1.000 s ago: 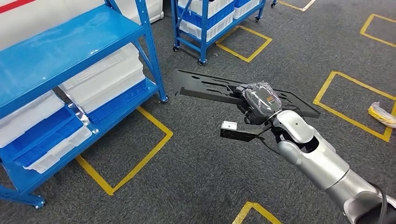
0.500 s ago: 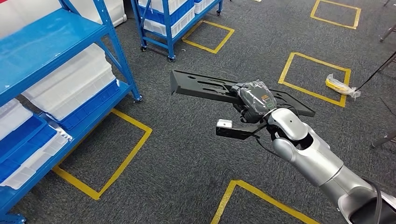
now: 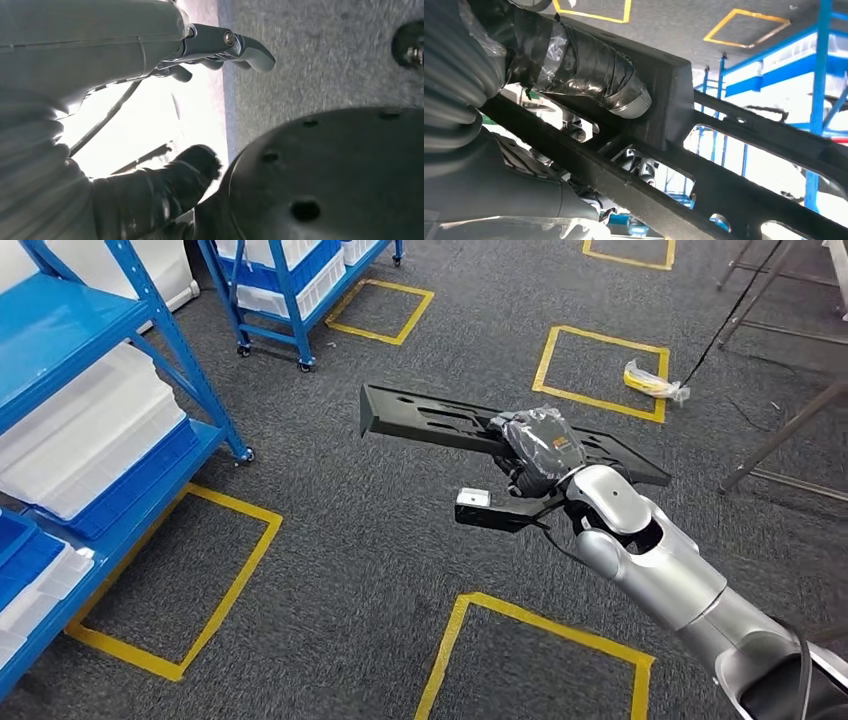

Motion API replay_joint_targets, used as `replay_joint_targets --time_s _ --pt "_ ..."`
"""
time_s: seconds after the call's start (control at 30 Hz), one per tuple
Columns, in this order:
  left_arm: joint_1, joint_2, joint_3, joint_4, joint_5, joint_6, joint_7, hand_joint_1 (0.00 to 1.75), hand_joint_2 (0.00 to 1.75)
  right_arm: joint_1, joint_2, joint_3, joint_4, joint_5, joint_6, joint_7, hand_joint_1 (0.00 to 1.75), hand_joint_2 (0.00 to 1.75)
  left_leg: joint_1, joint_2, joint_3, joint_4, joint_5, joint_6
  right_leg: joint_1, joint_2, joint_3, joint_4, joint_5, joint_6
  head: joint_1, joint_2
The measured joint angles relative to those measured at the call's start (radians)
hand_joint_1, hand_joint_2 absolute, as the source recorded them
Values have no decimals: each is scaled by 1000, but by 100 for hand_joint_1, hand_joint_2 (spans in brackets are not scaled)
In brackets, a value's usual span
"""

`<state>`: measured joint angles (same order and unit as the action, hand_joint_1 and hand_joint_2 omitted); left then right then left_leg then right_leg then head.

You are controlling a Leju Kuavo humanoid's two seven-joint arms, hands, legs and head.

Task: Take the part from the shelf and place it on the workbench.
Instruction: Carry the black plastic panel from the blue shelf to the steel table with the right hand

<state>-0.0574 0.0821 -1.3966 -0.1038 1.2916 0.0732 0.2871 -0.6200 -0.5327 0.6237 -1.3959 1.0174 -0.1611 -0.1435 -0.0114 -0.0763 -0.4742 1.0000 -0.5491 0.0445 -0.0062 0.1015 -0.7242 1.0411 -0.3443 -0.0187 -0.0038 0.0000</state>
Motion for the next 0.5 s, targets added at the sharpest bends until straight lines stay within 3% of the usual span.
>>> replay_joint_targets --time_s 0.07,0.1,0.13,0.2,0.27,0.3,0.33,0.4,0.43,0.5 --pt "-2 -1 0 0 1 1 -2 0 175 0 -2 2 0 -1 0 0 175 175 1 25 0 -20 18 4 -1 11 -3 -13 17 12 0 0" --pt "-3 -2 0 0 1 1 -2 0 175 -1 -4 3 1 -1 0 0 175 175 4 38 -1 -30 31 7 0 -5 -11 -3 5 16 1 0" --pt "-3 -3 1 0 2 1 -3 0 175 -2 -6 4 1 -1 0 0 175 175 7 53 -5 -39 44 10 1 -30 -27 32 -24 19 1 0" --pt "0 -4 1 0 2 2 -3 0 175 -4 -8 7 3 -1 0 0 175 175 7 83 -20 -43 60 13 -5 -81 -74 159 -110 27 1 0" --pt "4 -4 0 0 2 2 -6 0 175 -2 -8 13 6 -1 1 1 175 175 8 113 -38 -38 69 10 -16 -96 -93 254 -158 38 1 0" --pt "5 -4 0 0 2 3 -7 0 175 -1 -8 16 7 -1 1 1 175 175 9 127 -46 -34 71 8 -21 -100 -74 250 -157 44 1 0" --pt "5 -5 0 0 2 3 -9 0 175 -1 -8 18 8 -1 1 2 175 175 11 140 -54 -28 72 4 -26 -109 -33 205 -143 49 1 0" --pt "3 -5 1 0 3 4 -12 0 175 -2 -8 21 8 -1 1 4 175 175 12 164 -67 -11 69 -7 -28 -143 62 73 -121 54 1 0" --pt "3 -4 1 0 3 5 -13 0 175 -3 -8 21 8 -1 1 5 175 175 12 172 -70 -4 66 -14 -25 -153 92 28 -116 50 1 0" --pt "1 -4 1 0 5 9 -14 0 175 -4 -8 22 9 -1 1 6 175 175 9 188 -72 4 63 -27 -16 -150 101 10 -117 33 1 0"
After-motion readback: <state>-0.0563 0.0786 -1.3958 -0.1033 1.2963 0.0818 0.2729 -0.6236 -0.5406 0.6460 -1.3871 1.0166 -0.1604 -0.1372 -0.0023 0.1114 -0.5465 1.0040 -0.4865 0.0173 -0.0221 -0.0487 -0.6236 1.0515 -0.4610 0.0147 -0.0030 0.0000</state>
